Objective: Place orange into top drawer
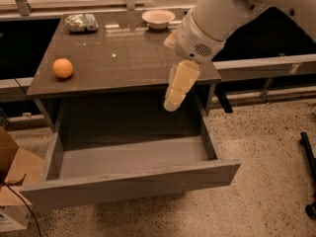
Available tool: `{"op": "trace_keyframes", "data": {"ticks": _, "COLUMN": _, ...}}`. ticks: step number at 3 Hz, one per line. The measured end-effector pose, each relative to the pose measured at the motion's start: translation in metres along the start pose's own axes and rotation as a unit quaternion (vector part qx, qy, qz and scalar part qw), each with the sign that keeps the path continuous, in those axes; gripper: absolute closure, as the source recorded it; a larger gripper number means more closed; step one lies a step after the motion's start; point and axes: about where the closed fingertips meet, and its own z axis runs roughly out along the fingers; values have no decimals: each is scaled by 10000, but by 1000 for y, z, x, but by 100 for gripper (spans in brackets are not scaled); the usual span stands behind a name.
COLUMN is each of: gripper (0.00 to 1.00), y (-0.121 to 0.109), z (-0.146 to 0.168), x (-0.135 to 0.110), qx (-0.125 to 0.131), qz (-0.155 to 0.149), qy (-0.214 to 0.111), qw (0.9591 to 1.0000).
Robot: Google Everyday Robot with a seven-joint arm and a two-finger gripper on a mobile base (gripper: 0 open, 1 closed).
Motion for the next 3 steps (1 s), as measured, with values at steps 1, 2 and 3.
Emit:
{"op": "trace_keyframes", "data": {"ticks": 1, "gripper": 0, "y": -20, "z": 25, "x": -25, "qx": 4, "qz": -100, "qy": -261, "qw": 9996}}
{"op": "trace_keyframes", "data": {"ticks": 2, "gripper": 0, "y": -53, "z": 66, "x": -64, "qx": -111, "qz": -259, "qy": -507, "qw": 9983}}
{"op": "trace_keyframes", "data": {"ticks": 3, "gripper": 0, "y": -71, "z": 98, "x": -86, "qx": -268, "qz": -295, "qy": -686, "qw": 9968}}
